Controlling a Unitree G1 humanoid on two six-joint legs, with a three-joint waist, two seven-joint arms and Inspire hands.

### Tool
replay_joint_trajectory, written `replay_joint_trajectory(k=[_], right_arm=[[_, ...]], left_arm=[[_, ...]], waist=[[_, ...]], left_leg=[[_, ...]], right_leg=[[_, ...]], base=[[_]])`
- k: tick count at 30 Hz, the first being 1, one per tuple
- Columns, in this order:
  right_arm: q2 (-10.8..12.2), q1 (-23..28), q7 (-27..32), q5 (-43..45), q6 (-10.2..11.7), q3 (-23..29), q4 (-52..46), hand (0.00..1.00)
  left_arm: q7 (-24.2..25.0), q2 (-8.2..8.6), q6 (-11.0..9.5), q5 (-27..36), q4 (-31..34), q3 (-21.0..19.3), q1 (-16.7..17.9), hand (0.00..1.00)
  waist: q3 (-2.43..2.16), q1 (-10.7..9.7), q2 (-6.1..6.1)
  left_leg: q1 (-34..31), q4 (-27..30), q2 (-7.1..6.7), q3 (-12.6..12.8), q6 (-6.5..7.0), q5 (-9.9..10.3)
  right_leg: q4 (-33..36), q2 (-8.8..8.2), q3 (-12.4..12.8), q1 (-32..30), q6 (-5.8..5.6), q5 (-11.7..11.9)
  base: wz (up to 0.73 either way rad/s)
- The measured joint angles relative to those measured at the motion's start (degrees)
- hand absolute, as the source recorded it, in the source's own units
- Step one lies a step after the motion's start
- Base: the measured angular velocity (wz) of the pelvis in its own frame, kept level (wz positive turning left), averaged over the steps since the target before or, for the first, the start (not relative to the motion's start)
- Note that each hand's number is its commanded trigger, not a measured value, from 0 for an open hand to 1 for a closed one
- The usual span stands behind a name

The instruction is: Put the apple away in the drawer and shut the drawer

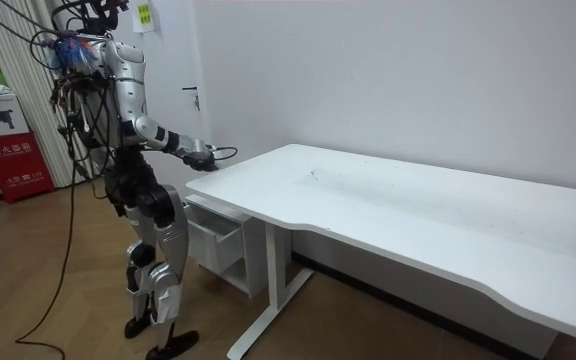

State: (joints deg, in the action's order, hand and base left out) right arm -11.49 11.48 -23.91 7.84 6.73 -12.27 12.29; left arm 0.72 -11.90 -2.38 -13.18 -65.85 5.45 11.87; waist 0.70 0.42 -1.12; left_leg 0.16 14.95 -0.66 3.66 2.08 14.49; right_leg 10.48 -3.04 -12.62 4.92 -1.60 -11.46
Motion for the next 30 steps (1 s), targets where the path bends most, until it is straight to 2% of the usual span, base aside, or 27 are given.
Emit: replay_joint_trajectory(k=[1, 15, 30], right_arm=[[0.0, 0.0, -0.2, 0.0, -0.2, 0.0, 0.0, 0.0], [0.0, 0.0, -1.2, 1.3, -1.1, -0.1, 0.0, 0.0], [0.0, 0.0, -1.1, 1.4, -1.5, 0.0, 0.0, 0.0]], left_arm=[[0.0, -0.07, 0.0, 0.0, 0.0, 0.2, -0.1, 0.0], [0.0, -0.29, 0.8, 0.0, 0.0, 0.3, -2.2, 0.0], [0.0, -0.28, 0.8, 0.0, -0.4, 0.3, -2.3, 0.0]], waist=[[0.01, 0.0, 0.02], [-0.04, -0.1, 0.27], [-0.08, -0.3, 0.44]], left_leg=[[0.0, 0.0, 0.0, -0.1, 0.0, 0.0], [-1.8, 1.6, 0.02, -1.0, 0.0, 0.0], [-2.3, 2.6, -0.04, -1.6, 0.02, 0.0]], right_leg=[[0.0, 0.0, 0.0, 0.0, 0.0, 0.0], [0.2, -0.02, -1.5, -0.2, 0.02, 0.0], [0.3, -0.01, -1.6, 0.0, 0.16, 0.1]], base=[[0.05], [0.05], [0.01]])
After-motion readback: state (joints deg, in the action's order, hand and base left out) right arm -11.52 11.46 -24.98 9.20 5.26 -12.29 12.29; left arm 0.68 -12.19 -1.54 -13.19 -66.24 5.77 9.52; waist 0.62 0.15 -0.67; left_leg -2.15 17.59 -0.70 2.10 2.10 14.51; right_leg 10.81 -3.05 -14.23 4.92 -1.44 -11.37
